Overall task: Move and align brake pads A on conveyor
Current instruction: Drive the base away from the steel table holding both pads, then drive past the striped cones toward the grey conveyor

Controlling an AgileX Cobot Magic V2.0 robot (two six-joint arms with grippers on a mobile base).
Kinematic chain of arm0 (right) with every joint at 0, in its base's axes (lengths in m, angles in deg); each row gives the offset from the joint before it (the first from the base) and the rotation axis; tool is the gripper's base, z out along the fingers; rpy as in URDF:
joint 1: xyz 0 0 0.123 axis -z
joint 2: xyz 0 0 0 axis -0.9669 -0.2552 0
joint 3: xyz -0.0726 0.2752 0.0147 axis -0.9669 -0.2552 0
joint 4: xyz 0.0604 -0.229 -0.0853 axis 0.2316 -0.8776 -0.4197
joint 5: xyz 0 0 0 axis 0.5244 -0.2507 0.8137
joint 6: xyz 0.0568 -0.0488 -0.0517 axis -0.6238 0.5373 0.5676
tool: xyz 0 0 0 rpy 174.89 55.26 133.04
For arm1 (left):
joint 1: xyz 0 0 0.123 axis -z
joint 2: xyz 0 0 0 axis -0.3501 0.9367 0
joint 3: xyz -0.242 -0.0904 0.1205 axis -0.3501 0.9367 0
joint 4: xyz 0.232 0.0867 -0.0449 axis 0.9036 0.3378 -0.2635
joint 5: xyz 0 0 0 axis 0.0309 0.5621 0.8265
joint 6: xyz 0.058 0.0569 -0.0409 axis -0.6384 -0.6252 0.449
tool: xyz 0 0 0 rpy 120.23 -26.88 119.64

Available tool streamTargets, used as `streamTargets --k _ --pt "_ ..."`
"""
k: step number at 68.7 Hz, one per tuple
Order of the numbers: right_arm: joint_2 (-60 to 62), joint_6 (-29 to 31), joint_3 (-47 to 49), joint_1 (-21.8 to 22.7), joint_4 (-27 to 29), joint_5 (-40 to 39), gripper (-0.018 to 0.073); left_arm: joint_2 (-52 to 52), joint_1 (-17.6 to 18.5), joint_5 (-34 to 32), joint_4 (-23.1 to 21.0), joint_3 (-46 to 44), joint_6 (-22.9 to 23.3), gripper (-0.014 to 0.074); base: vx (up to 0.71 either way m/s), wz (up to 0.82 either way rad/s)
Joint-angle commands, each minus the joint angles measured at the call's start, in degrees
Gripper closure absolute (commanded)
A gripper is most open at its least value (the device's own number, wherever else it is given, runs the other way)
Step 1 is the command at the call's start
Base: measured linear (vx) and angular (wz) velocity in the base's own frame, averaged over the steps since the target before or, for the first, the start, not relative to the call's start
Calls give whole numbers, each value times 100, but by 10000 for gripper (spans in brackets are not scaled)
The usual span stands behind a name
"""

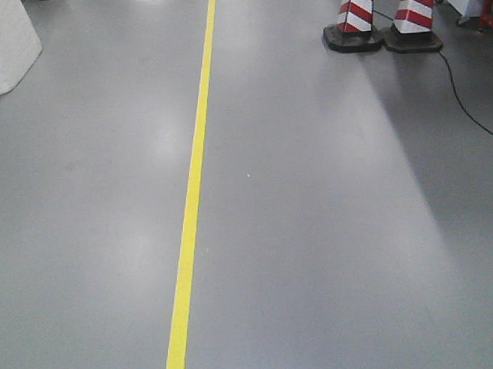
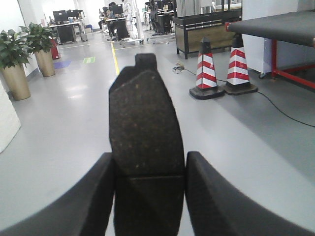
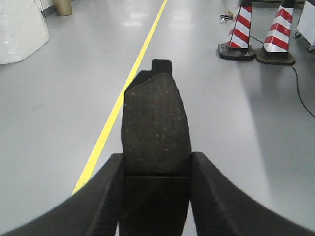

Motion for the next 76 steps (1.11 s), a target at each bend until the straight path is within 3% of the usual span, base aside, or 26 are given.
streamTargets --k 1,76 --pt "-17 24 173 10 -53 -527 523 38 30 -538 -95 -186 40 540 63 7" --pt "-17 24 173 10 -53 -521 523 38 30 -538 -95 -186 40 540 66 0"
